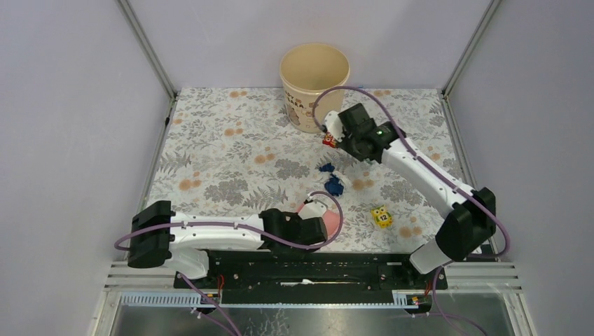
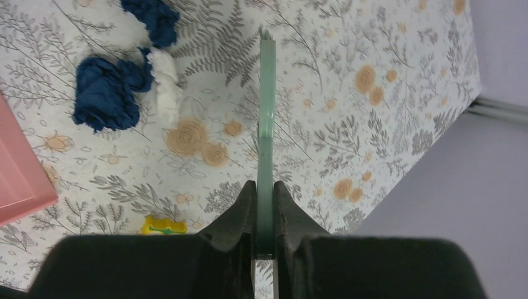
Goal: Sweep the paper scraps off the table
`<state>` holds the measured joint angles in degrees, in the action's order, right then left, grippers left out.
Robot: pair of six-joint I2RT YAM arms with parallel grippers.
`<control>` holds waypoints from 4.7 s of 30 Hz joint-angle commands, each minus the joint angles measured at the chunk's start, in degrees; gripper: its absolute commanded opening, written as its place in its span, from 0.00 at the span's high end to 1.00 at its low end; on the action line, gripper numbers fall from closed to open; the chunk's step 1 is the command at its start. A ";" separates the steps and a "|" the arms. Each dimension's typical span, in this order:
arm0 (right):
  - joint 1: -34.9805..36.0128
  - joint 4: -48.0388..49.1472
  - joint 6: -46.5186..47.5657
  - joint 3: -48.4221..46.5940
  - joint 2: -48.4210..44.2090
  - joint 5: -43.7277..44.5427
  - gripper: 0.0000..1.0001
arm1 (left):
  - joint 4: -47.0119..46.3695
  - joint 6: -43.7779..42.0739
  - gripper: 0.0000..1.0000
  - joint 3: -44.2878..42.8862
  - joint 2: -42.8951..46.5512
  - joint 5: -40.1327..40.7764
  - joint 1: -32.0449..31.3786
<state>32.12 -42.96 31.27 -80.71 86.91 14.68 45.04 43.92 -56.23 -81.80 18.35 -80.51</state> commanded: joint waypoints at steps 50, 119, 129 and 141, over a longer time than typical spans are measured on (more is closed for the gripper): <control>6.58 -4.65 -6.75 -23.88 17.80 -6.60 1.00 | 5.19 6.61 1.00 7.18 9.21 0.05 5.72; 6.29 -7.31 -18.53 -13.00 14.92 -36.72 1.00 | -10.89 -5.46 1.00 10.16 5.45 -3.61 11.34; 6.20 -6.76 -16.60 -12.07 12.57 -30.47 1.00 | -13.62 -6.46 1.00 11.18 2.72 -3.23 11.34; 6.22 -6.32 -17.06 -12.11 13.01 -29.88 1.00 | -18.74 -7.31 0.61 14.94 3.37 -2.09 11.34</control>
<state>37.82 -50.22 14.13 -93.01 101.25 -15.73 31.51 37.69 -42.41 -78.98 15.44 -68.97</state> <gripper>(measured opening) 0.112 0.371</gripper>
